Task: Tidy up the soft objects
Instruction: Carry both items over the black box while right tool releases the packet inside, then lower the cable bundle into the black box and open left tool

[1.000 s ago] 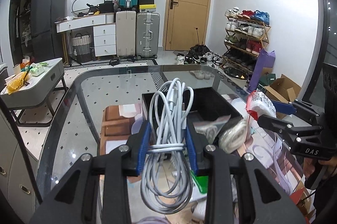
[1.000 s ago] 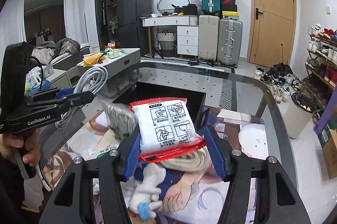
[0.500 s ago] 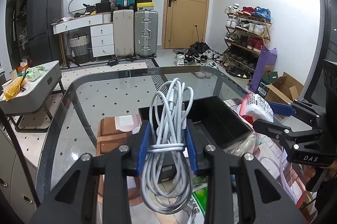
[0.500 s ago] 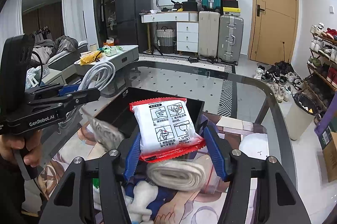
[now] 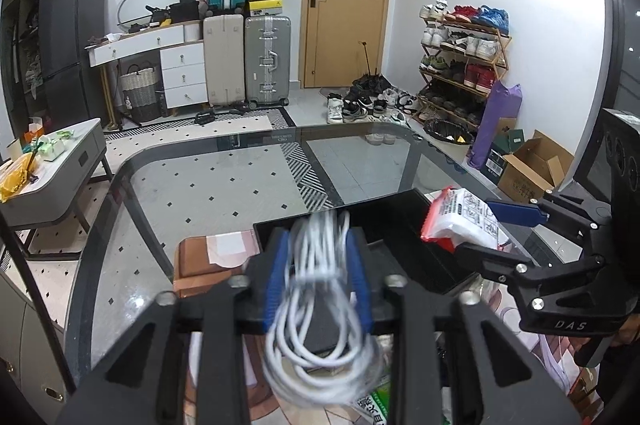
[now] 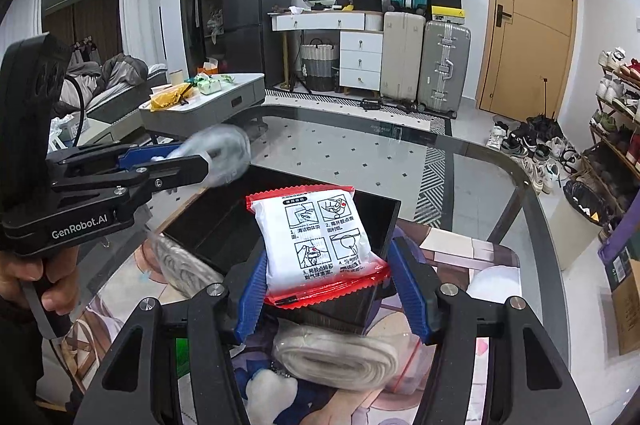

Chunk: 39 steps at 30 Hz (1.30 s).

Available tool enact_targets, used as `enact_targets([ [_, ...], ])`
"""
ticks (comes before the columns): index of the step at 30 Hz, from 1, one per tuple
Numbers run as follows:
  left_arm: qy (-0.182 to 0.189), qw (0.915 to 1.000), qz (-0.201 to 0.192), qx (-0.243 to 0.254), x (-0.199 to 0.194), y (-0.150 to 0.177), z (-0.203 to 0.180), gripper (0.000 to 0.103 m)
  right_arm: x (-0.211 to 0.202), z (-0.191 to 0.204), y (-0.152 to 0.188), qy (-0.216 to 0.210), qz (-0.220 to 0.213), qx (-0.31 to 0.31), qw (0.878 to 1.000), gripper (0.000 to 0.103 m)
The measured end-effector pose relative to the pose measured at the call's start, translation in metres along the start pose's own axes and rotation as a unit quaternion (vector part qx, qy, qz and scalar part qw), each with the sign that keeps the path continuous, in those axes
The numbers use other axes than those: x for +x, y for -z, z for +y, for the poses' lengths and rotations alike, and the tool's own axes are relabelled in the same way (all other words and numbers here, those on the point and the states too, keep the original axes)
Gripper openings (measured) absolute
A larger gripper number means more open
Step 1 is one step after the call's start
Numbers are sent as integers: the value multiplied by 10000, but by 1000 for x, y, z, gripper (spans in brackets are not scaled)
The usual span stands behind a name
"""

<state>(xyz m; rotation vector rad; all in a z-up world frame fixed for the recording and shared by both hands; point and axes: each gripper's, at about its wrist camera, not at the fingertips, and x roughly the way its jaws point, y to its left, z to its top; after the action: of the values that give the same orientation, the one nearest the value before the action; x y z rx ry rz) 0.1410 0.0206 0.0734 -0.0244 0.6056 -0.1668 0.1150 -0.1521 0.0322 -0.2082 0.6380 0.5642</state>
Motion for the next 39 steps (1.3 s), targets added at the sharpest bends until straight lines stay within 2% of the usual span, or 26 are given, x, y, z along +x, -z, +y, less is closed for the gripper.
enact_targets([
  [14,17,9995,258,177,24,6,-7,21,30,-9,-5,-13,185,-43,9998,59],
  [15,-1,9995,271,164,24,6,-6,23,31,-8,-6,-5,183,-39,9998,61],
  [16,-17,9995,278,136,24,6,-4,24,30,-9,-6,38,143,-30,9999,67],
  [17,-19,9996,276,110,24,6,-4,28,29,-9,-5,70,107,-29,9999,74],
  [19,-4,9996,263,46,21,6,-2,55,24,-11,-4,92,12,-24,10000,77],
  [21,-23,9997,225,14,17,7,0,56,20,-13,-2,111,-8,-11,9999,79],
  [23,-52,9997,252,18,14,9,1,57,14,-14,1,121,-21,7,9999,86],
  [24,-71,9996,256,7,13,10,2,61,11,-14,2,118,-24,26,9999,88],
  [26,-114,9996,247,-50,8,14,3,83,6,-15,6,122,-31,72,9999,96],
  [27,-179,9996,188,-102,4,16,4,99,2,-16,9,136,-44,101,9998,98],
  [28,-231,9996,119,-140,1,17,5,103,0,-15,11,154,-58,121,9998,100],
  [29,-270,9995,29,-185,-4,19,6,103,-4,-15,14,160,-69,152,9997,102],
  [33,-251,9992,115,-297,-13,27,8,103,-13,-11,24,171,-26,238,9996,102],
  [39,-296,9992,144,-221,-30,42,1,103,-26,-7,38,190,-16,311,9993,102],
])
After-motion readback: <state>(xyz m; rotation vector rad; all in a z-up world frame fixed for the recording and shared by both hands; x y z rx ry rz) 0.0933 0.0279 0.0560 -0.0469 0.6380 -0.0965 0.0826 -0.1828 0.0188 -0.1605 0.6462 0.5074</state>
